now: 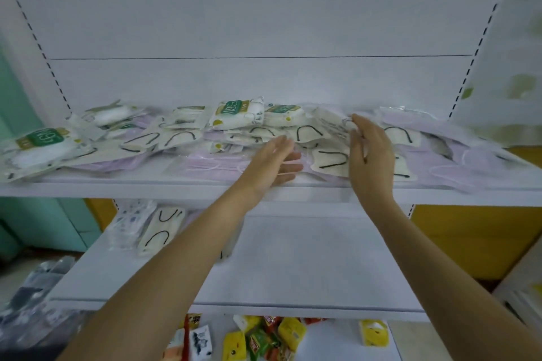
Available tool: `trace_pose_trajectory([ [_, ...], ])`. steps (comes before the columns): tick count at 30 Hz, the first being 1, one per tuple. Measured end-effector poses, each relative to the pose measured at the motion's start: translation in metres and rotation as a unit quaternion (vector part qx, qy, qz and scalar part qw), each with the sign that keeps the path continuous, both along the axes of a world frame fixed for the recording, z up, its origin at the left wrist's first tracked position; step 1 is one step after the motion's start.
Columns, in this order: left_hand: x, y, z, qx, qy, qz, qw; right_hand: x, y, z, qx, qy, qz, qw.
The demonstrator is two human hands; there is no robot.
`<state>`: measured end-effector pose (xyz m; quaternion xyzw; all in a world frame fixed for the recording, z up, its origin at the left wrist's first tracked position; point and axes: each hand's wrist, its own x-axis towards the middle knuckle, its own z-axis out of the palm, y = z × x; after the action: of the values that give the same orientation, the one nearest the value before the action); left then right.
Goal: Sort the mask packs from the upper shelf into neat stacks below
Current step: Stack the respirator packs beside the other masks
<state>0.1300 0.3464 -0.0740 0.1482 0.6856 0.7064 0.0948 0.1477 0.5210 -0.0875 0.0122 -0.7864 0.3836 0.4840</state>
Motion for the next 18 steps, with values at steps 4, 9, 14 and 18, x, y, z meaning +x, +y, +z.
trace_pose_trajectory([
  [4, -0.009, -0.007, 0.020, 0.214, -0.134, -0.040, 0.967, -0.001, -0.024, -0.009, 0.249, 0.074, 0.133, 0.957],
  [9, -0.032, -0.059, 0.023, 0.226, -0.048, 0.133, 0.964, -0.034, -0.051, -0.007, 0.300, -0.059, 0.215, 0.928],
  [14, -0.048, -0.133, 0.024, 0.248, 0.034, 0.253, 0.935, -0.091, -0.086, 0.016, 0.178, -0.249, 0.195, 0.932],
  [18, -0.061, -0.180, 0.020, 0.212, 0.054, 0.315, 0.924, -0.144, -0.116, 0.026, 0.207, -0.333, 0.153, 0.907],
])
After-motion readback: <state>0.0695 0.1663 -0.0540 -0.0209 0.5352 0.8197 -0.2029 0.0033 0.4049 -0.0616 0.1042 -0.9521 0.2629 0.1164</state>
